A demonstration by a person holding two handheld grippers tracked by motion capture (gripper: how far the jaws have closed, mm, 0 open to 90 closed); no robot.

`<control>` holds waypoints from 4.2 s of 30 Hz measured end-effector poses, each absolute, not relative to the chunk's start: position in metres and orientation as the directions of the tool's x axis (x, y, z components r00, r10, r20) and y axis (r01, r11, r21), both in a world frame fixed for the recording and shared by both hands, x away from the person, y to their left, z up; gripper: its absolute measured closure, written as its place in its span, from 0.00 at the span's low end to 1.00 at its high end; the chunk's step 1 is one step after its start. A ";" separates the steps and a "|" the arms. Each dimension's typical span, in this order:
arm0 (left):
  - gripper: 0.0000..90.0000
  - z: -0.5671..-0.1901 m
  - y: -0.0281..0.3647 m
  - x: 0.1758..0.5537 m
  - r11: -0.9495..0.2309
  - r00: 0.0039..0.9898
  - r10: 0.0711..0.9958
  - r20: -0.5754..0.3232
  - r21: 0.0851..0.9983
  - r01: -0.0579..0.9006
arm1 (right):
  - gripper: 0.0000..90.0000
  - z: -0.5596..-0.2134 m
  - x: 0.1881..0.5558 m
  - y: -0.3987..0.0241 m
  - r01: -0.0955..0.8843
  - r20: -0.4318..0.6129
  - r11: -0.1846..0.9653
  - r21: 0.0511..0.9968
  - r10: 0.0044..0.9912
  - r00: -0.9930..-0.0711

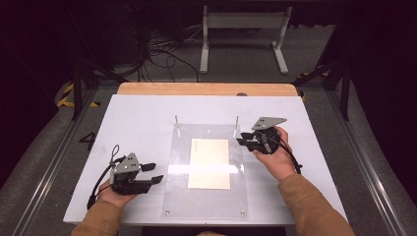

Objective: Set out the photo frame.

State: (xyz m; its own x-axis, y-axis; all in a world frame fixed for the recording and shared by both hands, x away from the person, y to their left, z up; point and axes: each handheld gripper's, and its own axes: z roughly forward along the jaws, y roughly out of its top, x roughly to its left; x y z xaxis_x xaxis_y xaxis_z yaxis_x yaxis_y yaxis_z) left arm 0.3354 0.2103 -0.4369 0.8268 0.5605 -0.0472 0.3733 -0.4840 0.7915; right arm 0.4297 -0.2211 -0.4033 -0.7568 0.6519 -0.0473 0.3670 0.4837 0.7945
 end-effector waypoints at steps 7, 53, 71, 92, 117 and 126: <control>0.51 -0.439 0.217 0.335 -0.454 0.810 0.583 -0.065 0.801 0.391 | 0.76 -0.404 0.459 -0.219 0.415 -0.036 0.437 0.798 0.723 -0.690; 0.46 -0.440 0.218 0.326 -0.419 0.798 0.599 -0.070 0.822 0.386 | 0.95 -0.440 0.527 -0.219 0.478 0.151 0.184 0.859 0.800 -0.580; 0.13 -0.442 0.208 0.325 -0.432 0.851 0.519 0.083 0.884 0.177 | 0.95 -0.447 0.545 -0.225 0.537 0.283 0.082 0.839 0.779 -0.560; 0.16 -0.433 0.165 0.342 -0.361 0.890 0.429 0.154 0.932 0.013 | 0.95 -0.447 0.546 -0.224 0.555 0.293 0.084 0.827 0.779 -0.554; 0.56 -0.426 0.164 0.340 -0.388 0.848 0.489 0.202 0.921 0.004 | 0.69 -0.432 0.529 -0.223 0.500 0.190 0.158 0.852 0.795 -0.576; 0.56 -0.424 0.163 0.341 -0.388 0.848 0.493 0.193 0.922 0.016 | 0.56 -0.401 0.469 -0.256 0.377 0.102 0.207 0.903 0.749 -0.655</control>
